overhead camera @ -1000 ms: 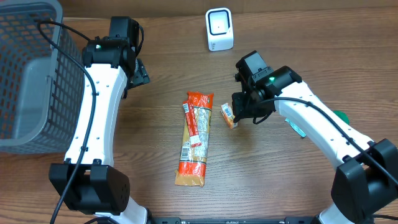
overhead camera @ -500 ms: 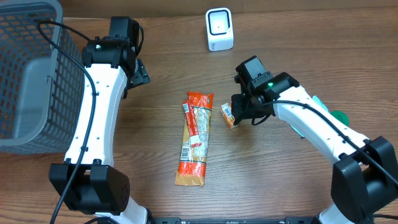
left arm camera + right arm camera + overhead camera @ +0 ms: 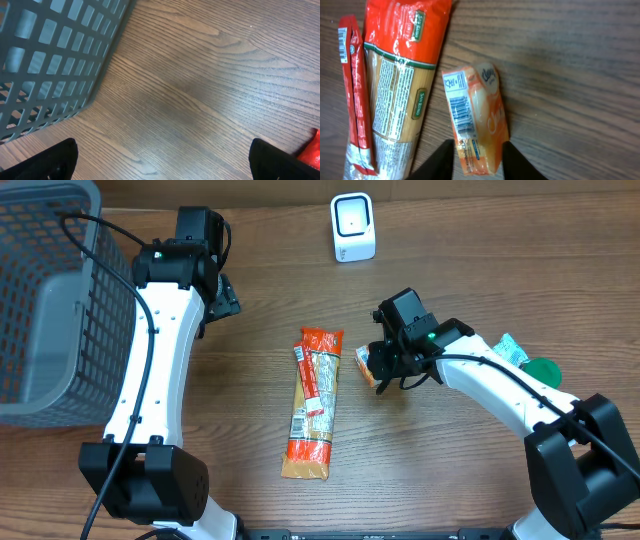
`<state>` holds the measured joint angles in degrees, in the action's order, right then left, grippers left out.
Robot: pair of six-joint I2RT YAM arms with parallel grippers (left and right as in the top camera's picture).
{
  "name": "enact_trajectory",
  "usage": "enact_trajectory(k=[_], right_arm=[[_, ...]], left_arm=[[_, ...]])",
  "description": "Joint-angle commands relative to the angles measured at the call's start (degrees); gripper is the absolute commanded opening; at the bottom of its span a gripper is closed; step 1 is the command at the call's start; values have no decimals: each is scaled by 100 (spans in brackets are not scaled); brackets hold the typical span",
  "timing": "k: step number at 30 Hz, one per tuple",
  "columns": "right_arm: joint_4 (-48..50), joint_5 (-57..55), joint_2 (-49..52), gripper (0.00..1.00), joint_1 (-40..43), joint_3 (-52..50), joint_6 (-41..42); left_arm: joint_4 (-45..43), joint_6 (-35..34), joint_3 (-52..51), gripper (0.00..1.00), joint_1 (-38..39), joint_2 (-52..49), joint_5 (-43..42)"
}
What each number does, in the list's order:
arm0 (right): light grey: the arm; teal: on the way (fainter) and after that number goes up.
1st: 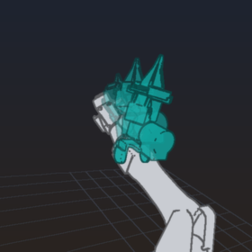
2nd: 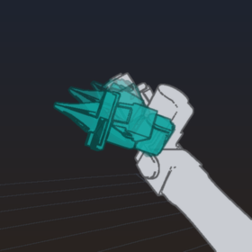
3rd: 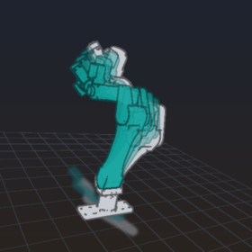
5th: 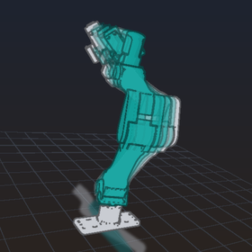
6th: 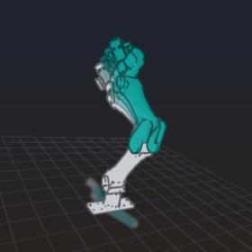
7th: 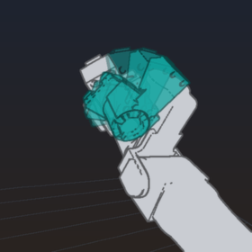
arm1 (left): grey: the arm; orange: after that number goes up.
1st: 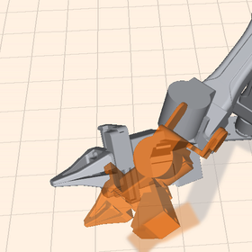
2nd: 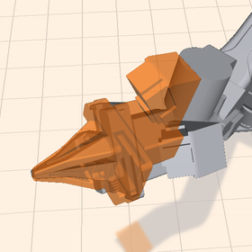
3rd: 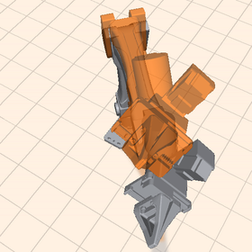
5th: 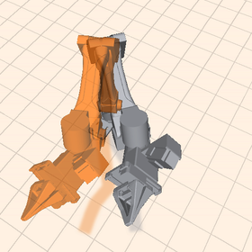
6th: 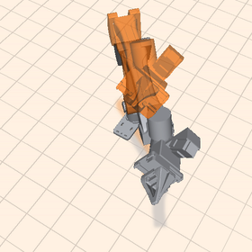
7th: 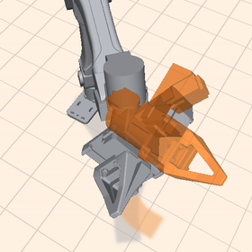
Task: Scan the item barcode
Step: 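Lower the right gripper onto the small orange box and close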
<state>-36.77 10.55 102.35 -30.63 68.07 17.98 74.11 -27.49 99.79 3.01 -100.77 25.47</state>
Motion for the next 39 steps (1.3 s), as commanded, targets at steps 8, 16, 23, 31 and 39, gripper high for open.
enact_trajectory(k=[8,16,23,31,39], right_arm=[[33,479,-11,28,-55,-42,2],[216,446,-11,31,-52,-55,-44],[420,188,-11,33,-55,-55,-81],[459,168,-11,33,-55,-55,-83],[573,144,-11,37,-52,-55,-83]], left_arm=[[-4,-17,72,100,39,39,-7],[-2,-17,72,100,39,39,-7],[-2,-17,72,100,39,39,-7],[-4,-17,72,100,39,39,-7],[-2,-17,72,100,39,39,-7]])
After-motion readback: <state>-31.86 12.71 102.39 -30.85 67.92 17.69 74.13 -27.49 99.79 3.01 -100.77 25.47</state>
